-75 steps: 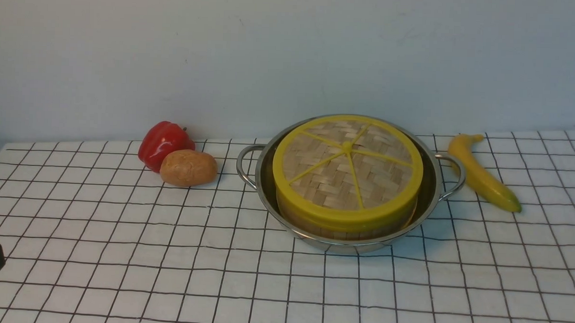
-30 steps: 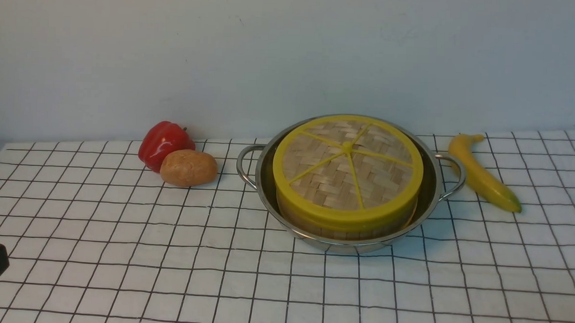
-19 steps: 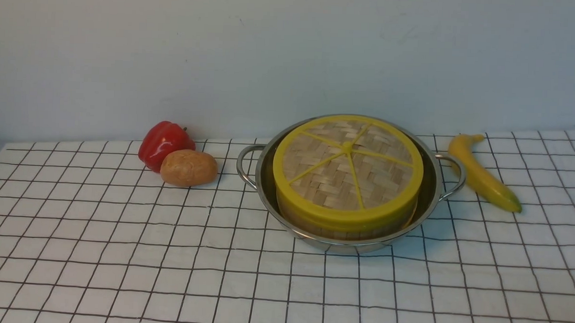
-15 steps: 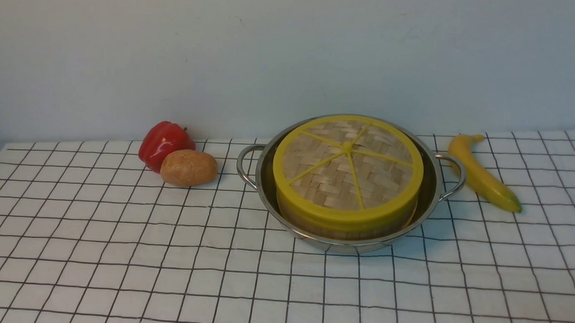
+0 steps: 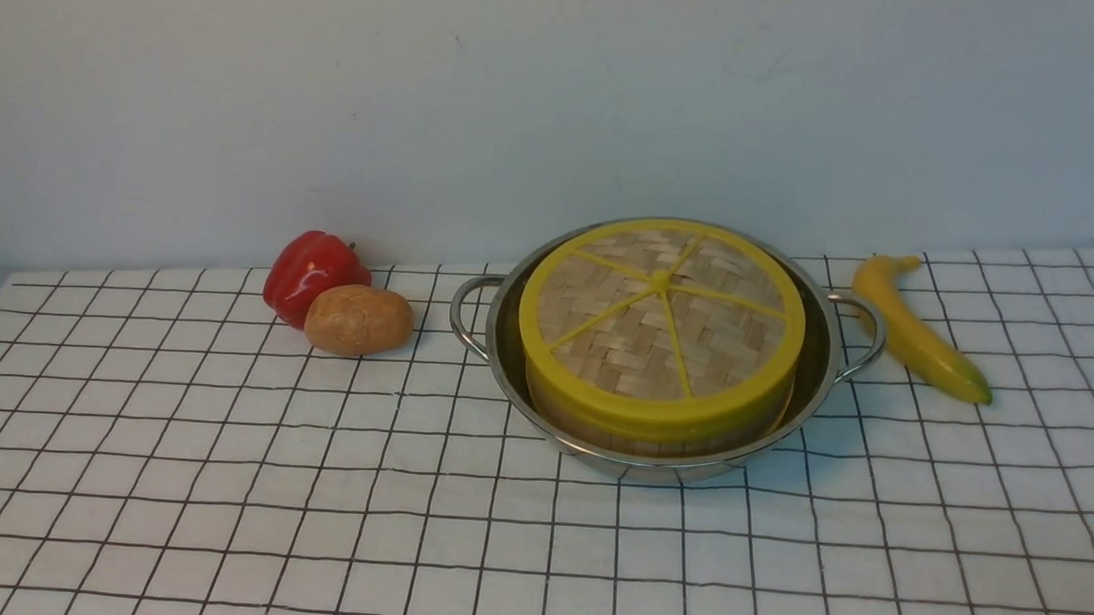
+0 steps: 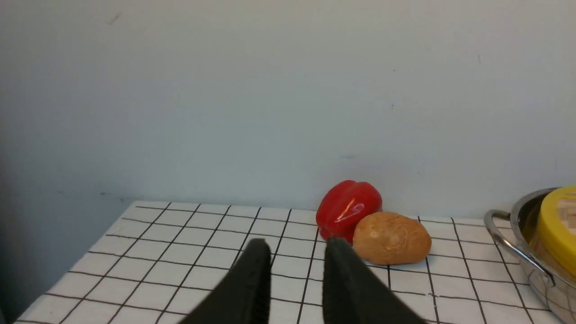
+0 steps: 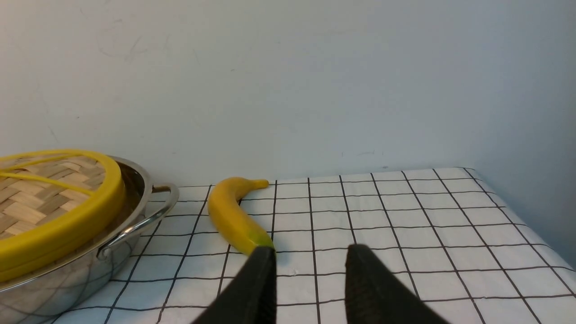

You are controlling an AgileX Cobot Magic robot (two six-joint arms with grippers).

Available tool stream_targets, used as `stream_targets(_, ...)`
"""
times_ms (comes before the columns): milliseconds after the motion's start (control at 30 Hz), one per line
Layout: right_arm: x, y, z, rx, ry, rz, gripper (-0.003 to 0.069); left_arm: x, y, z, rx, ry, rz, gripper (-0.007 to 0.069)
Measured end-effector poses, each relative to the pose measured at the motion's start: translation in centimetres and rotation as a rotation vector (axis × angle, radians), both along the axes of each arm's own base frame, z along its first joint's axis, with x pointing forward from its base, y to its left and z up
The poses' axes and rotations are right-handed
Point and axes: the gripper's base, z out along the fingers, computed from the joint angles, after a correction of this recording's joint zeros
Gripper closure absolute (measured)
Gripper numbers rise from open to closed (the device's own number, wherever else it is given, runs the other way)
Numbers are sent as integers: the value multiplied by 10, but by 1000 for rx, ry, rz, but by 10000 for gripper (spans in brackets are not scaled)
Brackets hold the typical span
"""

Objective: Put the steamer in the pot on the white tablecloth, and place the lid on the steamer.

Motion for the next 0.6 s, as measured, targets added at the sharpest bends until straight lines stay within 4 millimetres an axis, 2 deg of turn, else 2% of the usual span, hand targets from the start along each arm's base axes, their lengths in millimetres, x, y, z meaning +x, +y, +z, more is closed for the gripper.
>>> stream_targets(600, 0, 0, 0, 1, 1, 0, 419, -1, -1, -13, -6, -6, -5, 423)
